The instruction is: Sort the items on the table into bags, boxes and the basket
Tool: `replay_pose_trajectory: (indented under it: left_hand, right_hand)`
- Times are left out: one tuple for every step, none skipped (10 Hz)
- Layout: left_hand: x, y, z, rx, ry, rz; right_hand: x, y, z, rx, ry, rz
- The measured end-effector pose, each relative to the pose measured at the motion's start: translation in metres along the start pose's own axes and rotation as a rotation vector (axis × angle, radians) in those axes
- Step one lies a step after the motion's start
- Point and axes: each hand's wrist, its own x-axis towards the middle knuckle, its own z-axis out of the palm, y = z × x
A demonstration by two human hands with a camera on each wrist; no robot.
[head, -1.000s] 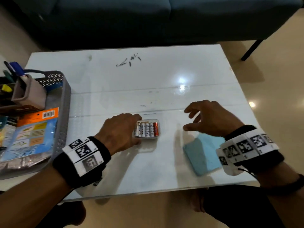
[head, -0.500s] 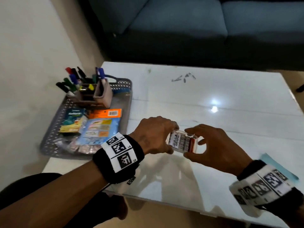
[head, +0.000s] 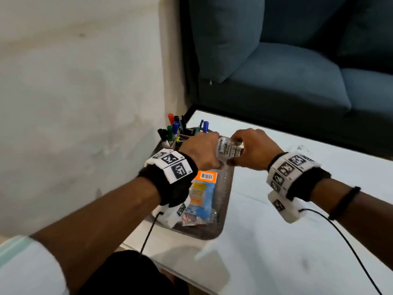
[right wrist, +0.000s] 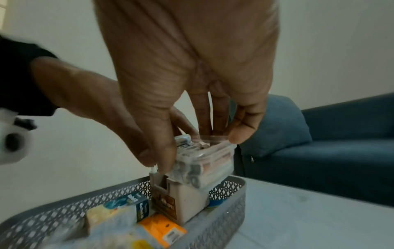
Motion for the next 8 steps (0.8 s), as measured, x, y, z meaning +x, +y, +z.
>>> replay_pose_trajectory:
  left_hand:
    - [0.002,-0.018,0.010,0.026,-0.137,-0.019]
    - [0.000,-0.032,0.037,0.113,-0.320,0.060]
    - [0.003,-0.044,0.063,0.209,-0.458,0.062]
    - [0.003,-0.046,0.073,0.235,-0.524,0.082]
    - [0.003,-0.046,0.075,0.246,-0.520,0.085]
    - [0.000,-0.043,0.075,0.292,-0.520,0.083]
    - [-0.004,-0.029,0.067,0.287,-0.484,0.082]
    - [-0.011,-0.006,0.052,0.294,-0.416,0.060]
  right_hand:
    - [0.043,-0.001,0.019,-0.097,-0.012,0.018]
    - [0.071,0.001,0.037,-0.169,-0.049,0.043]
    - [0.088,0.003,0.059,-0.208,-0.088,0.061]
    - [0.099,0.003,0.079,-0.314,-0.092,0.061]
    - [0.101,0.002,0.089,-0.400,-0.074,0.058]
    - [0.092,-0.004,0.082,-0.392,-0.099,0.031]
    - [0.075,0.003,0.065,-0.273,-0.066,-0.037]
    - [0.050,0.018,0.039,-0.215,0.008,-0.054]
